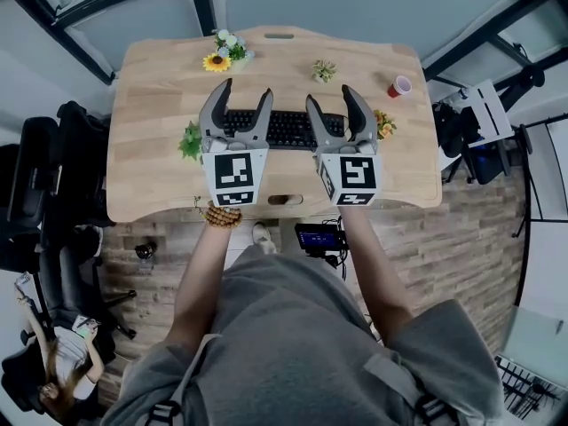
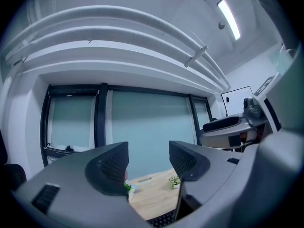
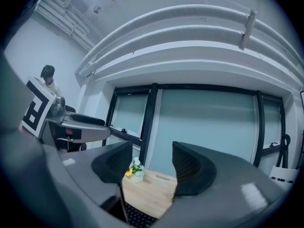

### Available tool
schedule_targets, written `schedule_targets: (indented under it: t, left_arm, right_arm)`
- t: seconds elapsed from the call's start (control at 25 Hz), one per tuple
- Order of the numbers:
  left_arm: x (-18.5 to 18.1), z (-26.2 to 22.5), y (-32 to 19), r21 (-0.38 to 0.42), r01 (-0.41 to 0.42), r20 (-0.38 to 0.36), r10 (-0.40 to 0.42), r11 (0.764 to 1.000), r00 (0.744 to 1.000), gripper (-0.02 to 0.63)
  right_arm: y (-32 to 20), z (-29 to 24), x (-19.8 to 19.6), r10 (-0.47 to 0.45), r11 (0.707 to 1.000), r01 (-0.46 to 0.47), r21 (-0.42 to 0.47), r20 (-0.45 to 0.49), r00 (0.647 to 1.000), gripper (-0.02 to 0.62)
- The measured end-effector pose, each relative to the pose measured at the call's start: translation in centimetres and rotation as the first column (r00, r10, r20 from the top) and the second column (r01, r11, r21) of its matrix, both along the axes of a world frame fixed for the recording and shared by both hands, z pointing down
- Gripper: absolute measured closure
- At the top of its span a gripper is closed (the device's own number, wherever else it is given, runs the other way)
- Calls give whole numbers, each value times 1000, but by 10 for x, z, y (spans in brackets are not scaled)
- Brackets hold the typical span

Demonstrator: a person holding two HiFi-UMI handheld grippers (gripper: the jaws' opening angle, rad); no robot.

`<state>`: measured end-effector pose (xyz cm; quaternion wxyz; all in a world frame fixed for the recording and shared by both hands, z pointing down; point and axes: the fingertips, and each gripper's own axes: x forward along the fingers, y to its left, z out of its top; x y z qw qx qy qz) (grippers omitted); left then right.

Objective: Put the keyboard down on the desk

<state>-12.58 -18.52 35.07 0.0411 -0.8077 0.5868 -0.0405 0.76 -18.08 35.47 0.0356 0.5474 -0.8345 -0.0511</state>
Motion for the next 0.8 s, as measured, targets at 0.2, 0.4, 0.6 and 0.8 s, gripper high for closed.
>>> schedule_targets:
  t: [0.2,0.4,0.6,0.8]
  left_arm:
    - [3,-7,11,40,3,3,-3,999,1000,339]
    - [7,-4,19,58,-4,4,3,998,1000,351]
    - [12,3,23,67,-6,-1,6,998,1000,370]
    - [18,12,29,62,-12,5,12,998,1000,383]
  right_arm:
    - [10,-1,-4,3,1000,-3,14,-2,1000,339]
    - [18,4,-8,0,1000,0,16,-4,1000,349]
    - [26,11,-11,-4,1000,5,18,-11,1000,363]
    - [33,20,-10,-2,1000,3,19,-31,1000,369]
